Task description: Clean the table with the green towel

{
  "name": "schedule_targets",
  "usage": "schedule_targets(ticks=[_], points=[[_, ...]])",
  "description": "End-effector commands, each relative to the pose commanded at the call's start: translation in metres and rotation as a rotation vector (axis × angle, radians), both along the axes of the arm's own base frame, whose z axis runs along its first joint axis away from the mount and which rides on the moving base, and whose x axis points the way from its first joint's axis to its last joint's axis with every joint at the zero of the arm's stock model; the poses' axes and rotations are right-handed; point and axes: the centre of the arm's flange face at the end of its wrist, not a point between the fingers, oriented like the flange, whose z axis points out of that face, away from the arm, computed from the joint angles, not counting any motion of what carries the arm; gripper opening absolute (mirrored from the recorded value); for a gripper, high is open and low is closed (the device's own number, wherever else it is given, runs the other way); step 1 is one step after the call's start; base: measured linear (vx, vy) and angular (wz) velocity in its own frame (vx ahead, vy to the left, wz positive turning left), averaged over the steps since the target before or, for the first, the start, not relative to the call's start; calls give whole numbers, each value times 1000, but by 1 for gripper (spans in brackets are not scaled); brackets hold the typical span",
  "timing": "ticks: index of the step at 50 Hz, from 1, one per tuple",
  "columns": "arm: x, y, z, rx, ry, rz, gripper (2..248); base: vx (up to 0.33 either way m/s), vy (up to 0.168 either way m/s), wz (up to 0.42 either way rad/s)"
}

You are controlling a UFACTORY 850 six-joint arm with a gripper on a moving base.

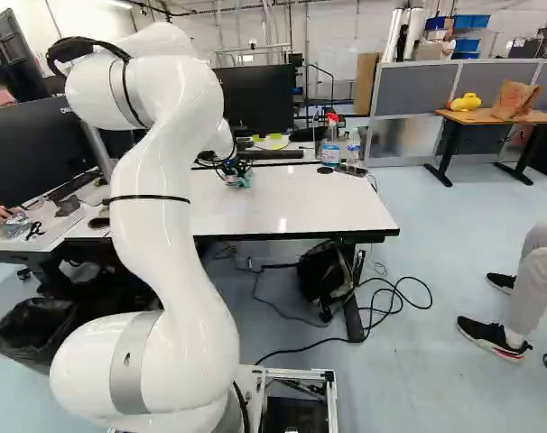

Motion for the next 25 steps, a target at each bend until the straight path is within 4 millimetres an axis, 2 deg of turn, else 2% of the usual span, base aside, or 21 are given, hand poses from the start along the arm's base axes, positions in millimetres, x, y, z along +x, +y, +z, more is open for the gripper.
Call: schedule_targets(ticks=[25], points=[[23,-37,-3,2,-19,-54,55,0,0,0]])
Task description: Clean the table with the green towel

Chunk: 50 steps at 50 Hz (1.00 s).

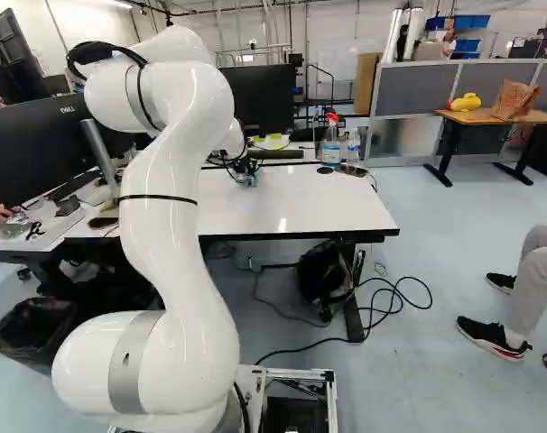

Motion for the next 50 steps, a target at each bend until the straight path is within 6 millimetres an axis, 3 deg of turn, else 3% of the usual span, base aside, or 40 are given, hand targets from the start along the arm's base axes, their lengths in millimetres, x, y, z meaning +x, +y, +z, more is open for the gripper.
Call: schedule_targets(ticks=[11,24,50], points=[[18,3,-3,2,-21,2,55,0,0,0],[26,22,-4,4,-34,25,55,0,0,0],[-4,54,0,0,-4,73,55,0,0,0]])
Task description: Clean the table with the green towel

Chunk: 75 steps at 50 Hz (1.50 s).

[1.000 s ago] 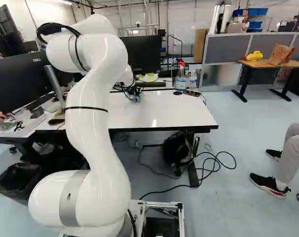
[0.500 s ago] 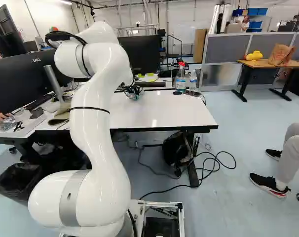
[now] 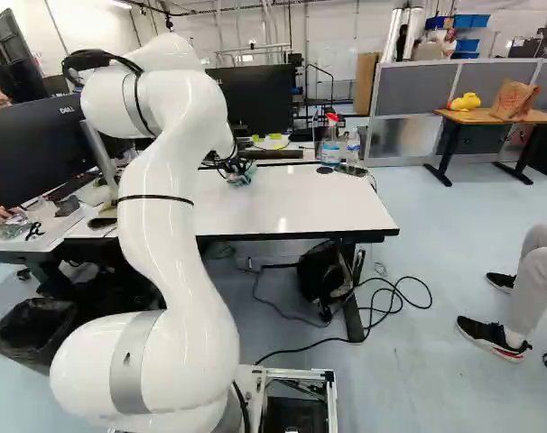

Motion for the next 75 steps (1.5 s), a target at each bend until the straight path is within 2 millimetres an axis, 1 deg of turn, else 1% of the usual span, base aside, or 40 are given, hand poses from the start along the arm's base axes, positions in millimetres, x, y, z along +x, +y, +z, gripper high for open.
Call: schedule_targets(ticks=[20,35,46,75], points=[[-35,16,4,-6,33,31,55,0,0,0],[-61,14,7,-11,58,35,55,0,0,0],[-72,1,9,-13,71,19,55,0,0,0],[-71,-51,9,-11,76,-58,55,0,0,0]])
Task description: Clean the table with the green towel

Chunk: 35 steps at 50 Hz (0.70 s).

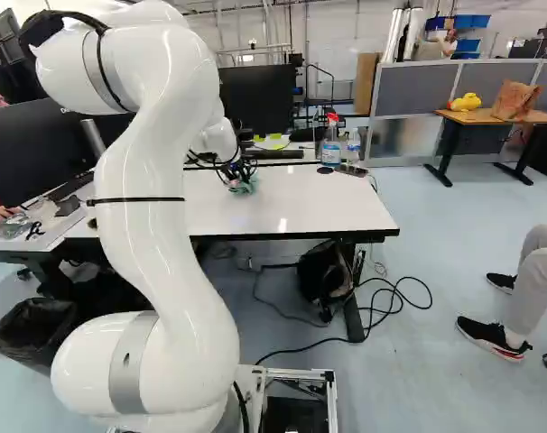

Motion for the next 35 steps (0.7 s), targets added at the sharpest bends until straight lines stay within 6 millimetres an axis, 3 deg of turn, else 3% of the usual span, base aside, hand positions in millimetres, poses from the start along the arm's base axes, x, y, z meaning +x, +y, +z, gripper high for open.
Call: schedule_targets(ticks=[19,35], points=[[25,-25,-2,2,-20,-40,55,0,0,0],[52,-27,-6,4,-47,-46,55,0,0,0]])
